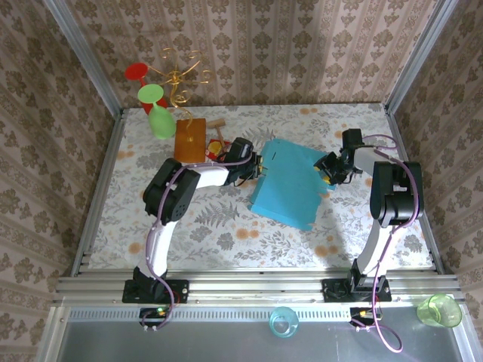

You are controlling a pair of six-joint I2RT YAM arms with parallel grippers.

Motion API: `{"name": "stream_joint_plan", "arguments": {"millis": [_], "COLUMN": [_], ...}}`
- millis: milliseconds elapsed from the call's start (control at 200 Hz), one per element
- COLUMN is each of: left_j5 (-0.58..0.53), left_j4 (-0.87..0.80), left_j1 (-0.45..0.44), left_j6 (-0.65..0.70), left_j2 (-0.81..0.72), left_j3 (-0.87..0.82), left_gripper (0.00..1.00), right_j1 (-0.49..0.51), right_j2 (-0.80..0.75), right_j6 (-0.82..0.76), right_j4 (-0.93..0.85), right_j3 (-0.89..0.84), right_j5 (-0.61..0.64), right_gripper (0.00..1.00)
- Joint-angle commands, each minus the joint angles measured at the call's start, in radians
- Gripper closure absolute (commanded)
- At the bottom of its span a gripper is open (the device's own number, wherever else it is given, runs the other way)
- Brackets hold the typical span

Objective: Fold the paper box

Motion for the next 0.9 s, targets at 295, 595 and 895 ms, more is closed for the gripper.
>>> {"name": "stream_joint_plan", "arguments": {"millis": [295,595,895], "left_j5": [-0.063,-0.077,0.08], "left_j4": [0.118,0.301,0.399], "left_j1": [0.014,0.033,0.081], "left_j6": [0.093,0.326,0.682], "left_j2": [-0.013,-0.131,-0.215], "left_j3": [-0.066,-0.124,-0.148], "left_gripper": [1.0,1.0,1.0], "right_j1": [0.0,0.0,0.013], "right_j2": [-0.006,-0.219,-0.266], "right_j6": [0.019,0.059,0.144], "right_j4": [-0.041,-0.121,-0.226], "right_j3": [0.041,0.113,0.215], "right_j5": [-0.035,0.052,0.03], "right_gripper": [0.49,0.4,0.41]}}
